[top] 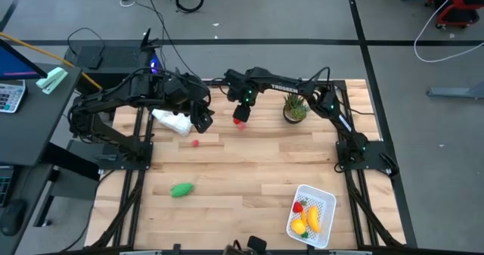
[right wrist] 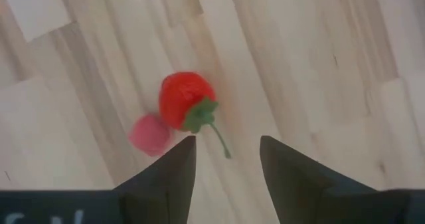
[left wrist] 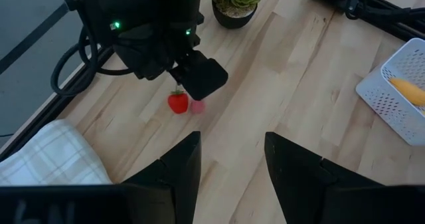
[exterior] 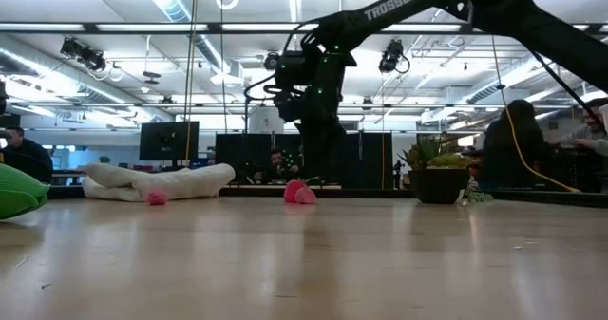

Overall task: Pick and placing Produce into tupperware
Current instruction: Put the strawberry into the white bin

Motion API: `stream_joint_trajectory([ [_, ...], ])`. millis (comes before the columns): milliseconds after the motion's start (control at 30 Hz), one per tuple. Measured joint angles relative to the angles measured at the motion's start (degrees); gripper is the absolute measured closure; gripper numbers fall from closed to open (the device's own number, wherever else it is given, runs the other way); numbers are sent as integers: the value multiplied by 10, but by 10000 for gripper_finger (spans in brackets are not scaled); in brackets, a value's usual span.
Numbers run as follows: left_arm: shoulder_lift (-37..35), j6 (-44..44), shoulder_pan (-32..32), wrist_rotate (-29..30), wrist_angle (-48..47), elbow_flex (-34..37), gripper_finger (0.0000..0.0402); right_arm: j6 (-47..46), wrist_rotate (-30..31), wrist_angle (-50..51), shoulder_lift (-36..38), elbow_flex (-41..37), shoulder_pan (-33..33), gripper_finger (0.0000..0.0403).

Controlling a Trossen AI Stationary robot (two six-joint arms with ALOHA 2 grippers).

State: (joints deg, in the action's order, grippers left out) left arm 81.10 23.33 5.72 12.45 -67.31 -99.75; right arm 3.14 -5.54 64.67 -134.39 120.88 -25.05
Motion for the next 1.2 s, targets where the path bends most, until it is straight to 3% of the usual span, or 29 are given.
stream_joint_trajectory([
  [433, 0, 0, 0, 0, 1, 0, 230, -3, 5, -24, 0, -68, -7, 227],
  [1200, 0, -1, 0, 0, 1, 0, 230, 53, 21, -61, 0, -63, -1, 235],
])
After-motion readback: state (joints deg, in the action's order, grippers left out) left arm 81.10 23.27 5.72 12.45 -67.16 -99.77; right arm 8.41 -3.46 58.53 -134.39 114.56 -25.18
